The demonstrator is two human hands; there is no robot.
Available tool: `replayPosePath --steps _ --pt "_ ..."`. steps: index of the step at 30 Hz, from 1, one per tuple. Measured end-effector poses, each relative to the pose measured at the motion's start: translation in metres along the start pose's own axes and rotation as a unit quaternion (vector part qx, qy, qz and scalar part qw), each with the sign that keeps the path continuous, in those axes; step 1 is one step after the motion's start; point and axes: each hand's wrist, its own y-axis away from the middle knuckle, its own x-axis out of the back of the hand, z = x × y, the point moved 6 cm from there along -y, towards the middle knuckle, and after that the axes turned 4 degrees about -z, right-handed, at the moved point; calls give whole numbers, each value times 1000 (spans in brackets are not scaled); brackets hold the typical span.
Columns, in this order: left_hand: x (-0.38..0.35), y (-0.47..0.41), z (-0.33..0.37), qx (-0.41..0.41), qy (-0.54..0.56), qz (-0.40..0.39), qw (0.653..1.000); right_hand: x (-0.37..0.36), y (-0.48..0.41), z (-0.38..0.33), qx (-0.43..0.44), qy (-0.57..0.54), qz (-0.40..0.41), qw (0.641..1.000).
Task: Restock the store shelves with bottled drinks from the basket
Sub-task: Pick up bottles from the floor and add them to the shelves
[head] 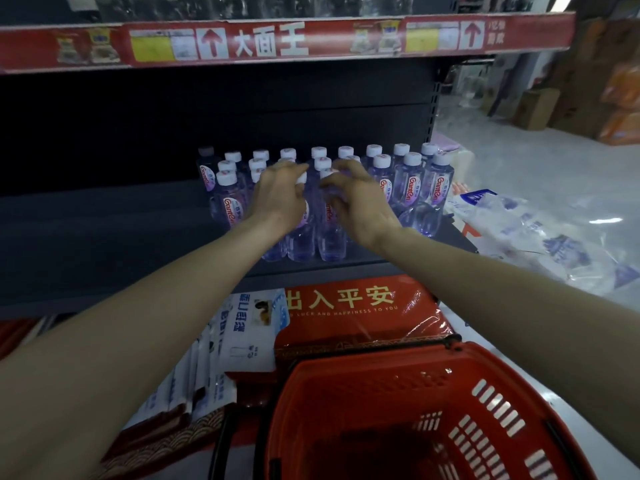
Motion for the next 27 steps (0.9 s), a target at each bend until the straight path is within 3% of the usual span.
replayPosePath --steps 2,5,9,13,16,22,27 --pt "-3 4 -5 -3 20 12 1000 -3 12 1 1 -34 16 999" --pt "-2 19 -11 22 83 47 995 -10 29 16 -74 -88 44 992" --pt "4 63 -21 43 162 184 968 -44 50 42 -183 -106 -31 977" --pt "-48 89 -58 171 204 56 962 -69 60 55 -246 -118 -78 959" --pt "-73 93 -73 191 186 1 964 -76 58 64 -266 -94 -81 956" --pt "-81 83 -65 198 100 4 975 -87 53 71 -273 -34 -93 957" --pt "-85 85 -72 217 121 49 967 -93 54 73 -275 18 -84 958"
